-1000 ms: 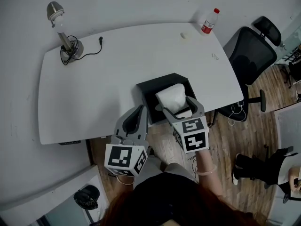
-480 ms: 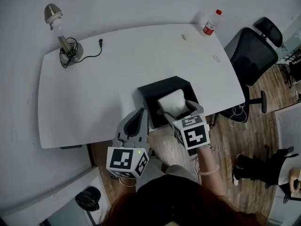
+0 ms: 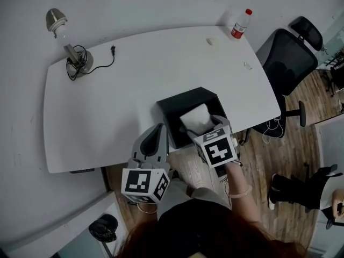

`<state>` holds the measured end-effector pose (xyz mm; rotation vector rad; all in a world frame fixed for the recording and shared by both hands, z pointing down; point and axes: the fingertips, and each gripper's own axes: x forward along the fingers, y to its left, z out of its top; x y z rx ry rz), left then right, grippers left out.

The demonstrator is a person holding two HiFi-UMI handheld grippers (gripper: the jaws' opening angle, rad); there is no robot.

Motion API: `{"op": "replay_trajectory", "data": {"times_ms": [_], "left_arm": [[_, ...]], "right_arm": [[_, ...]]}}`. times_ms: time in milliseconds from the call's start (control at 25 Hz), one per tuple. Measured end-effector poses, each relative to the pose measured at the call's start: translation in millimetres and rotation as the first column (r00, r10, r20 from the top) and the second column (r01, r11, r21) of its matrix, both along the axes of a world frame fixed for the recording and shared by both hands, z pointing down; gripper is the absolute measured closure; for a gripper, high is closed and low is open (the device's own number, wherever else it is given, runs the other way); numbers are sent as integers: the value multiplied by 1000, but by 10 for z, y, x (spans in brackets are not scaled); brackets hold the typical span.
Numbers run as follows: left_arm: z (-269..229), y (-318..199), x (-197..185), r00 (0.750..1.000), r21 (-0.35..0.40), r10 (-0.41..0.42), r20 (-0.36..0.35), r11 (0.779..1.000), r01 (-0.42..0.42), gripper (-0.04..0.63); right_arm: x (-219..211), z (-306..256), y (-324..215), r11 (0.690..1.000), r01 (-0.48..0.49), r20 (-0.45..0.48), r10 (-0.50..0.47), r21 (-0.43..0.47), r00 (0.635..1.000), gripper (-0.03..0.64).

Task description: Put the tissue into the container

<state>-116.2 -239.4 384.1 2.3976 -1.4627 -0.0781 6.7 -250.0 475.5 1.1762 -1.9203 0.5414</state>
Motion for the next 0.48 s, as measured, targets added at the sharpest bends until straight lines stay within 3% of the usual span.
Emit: {"op": "replay_trajectory", "data": {"times_ms": [480], "left_arm": [[-55, 48, 37, 1000, 14, -6, 13, 1000, 6, 566]], "right_arm": [[-19, 40, 9, 997, 22, 0, -22, -68, 1000, 227]]}}
